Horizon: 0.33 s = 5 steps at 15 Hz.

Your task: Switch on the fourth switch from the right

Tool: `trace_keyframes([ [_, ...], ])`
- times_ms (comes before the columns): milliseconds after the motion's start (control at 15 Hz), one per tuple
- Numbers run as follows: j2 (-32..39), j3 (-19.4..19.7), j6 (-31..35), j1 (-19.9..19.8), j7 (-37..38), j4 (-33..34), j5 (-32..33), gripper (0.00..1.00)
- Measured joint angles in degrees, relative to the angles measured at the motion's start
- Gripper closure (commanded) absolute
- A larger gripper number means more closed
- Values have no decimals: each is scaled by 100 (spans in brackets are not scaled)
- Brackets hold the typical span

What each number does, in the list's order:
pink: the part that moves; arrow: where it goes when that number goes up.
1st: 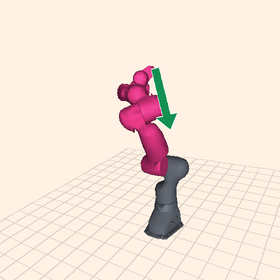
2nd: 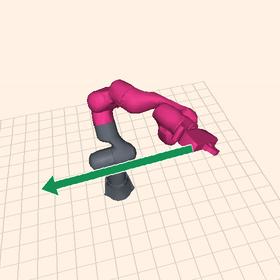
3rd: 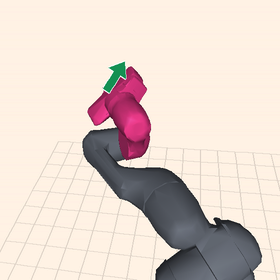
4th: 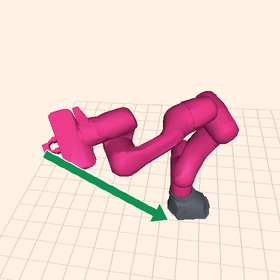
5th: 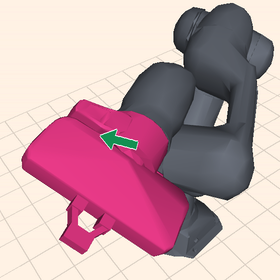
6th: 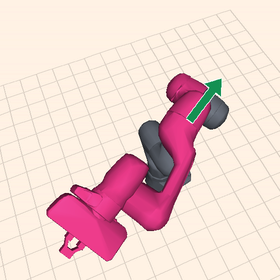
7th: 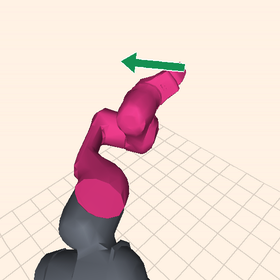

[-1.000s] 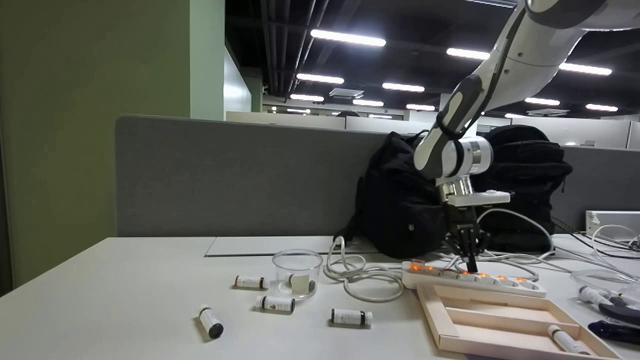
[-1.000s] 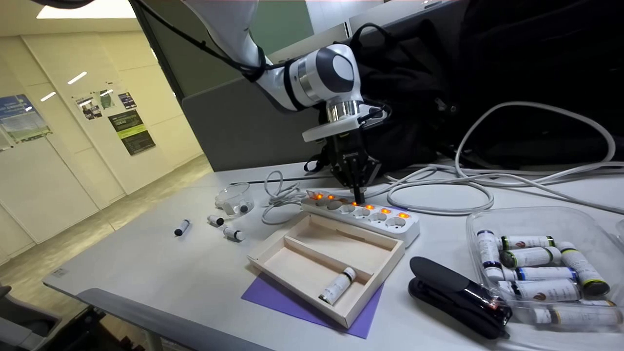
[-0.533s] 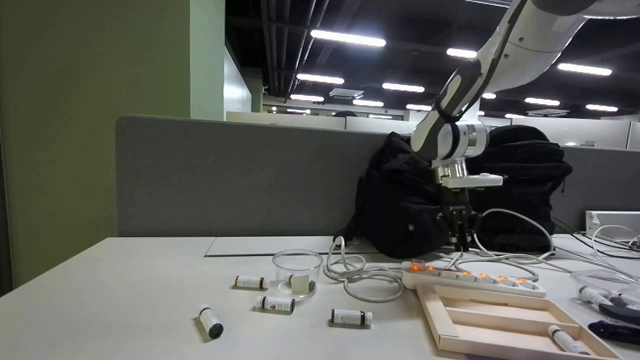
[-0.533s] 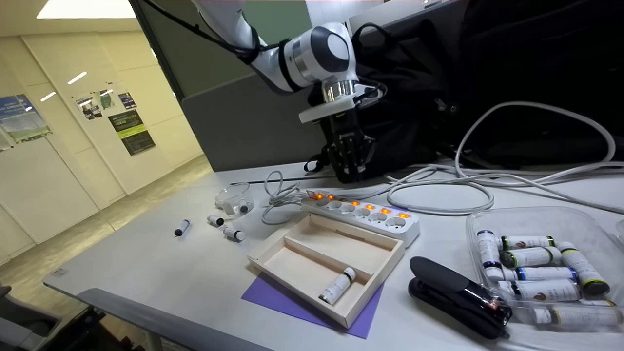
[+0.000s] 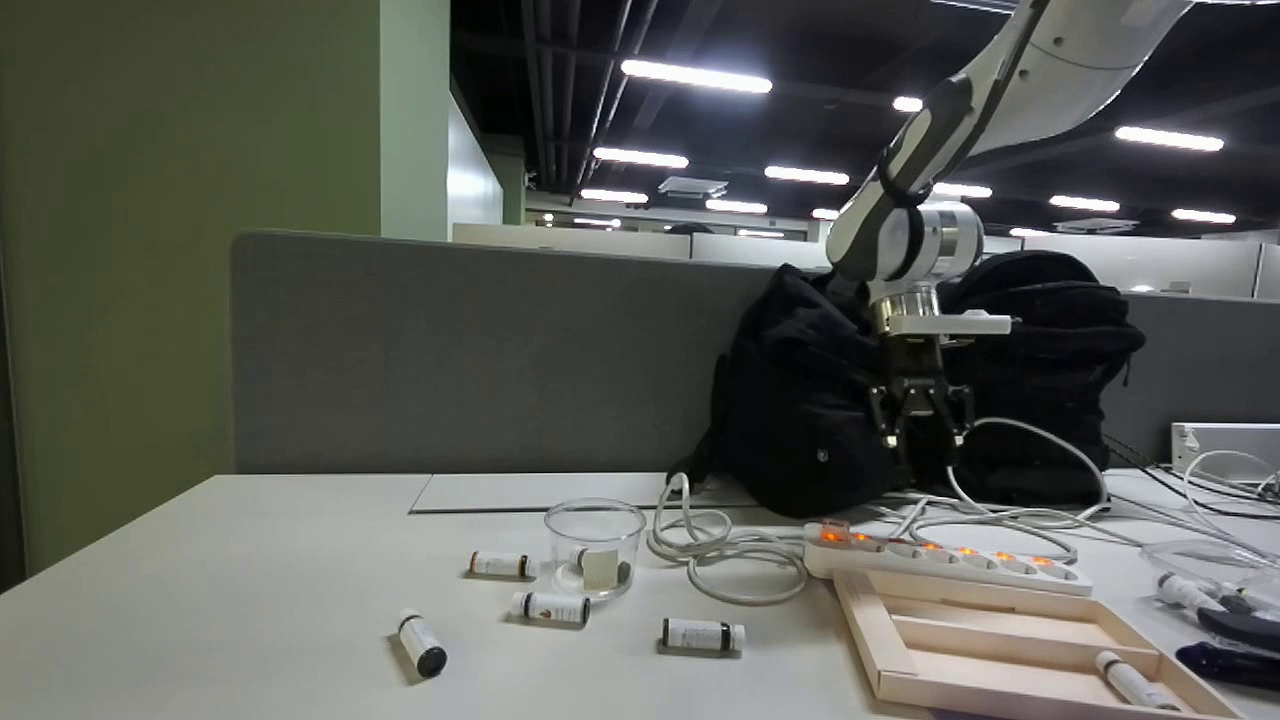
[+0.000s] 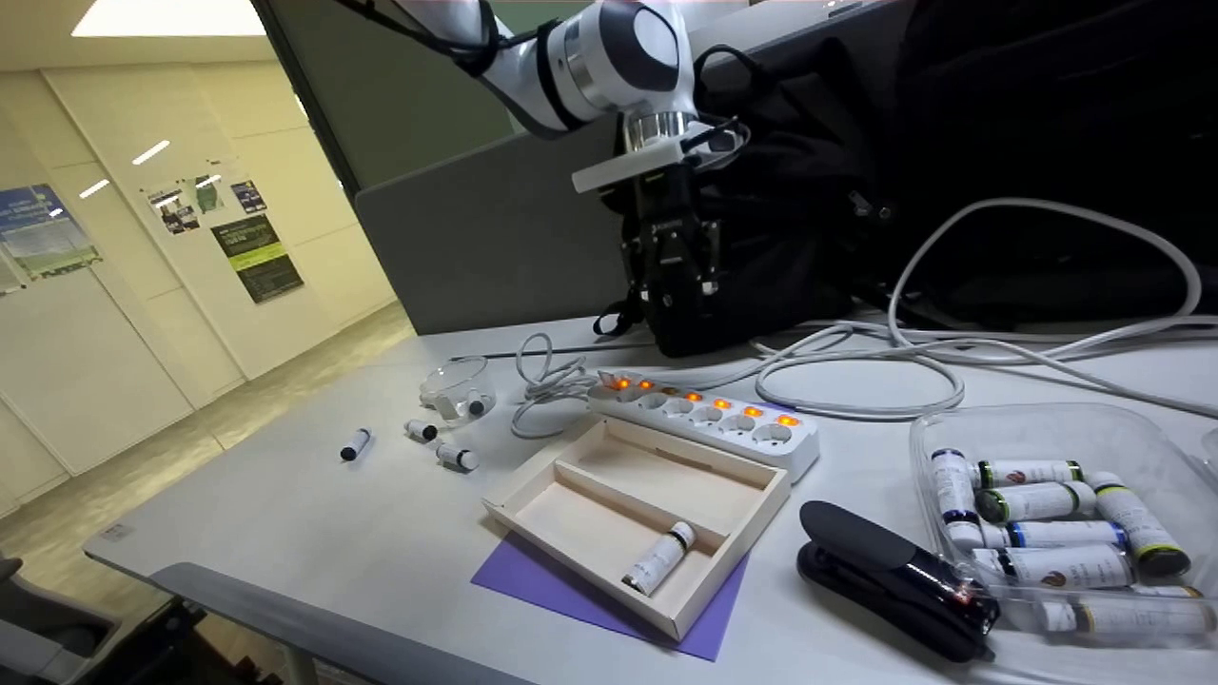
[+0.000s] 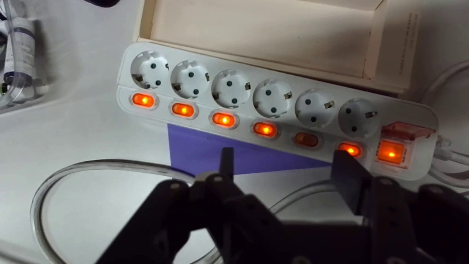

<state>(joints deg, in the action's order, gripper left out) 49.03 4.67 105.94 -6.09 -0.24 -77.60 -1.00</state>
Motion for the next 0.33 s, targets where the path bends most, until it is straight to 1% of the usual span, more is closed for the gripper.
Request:
trace_keyframes([
  [133,-1,0,-65,-39,-2,42,-41,0],
  [200,-1,0,-100,-62,1,58,-83,4],
  [267,-1,0,-171,-89,4,76,-144,0],
  [333,-1,0,-244,-116,4,97,-176,0],
])
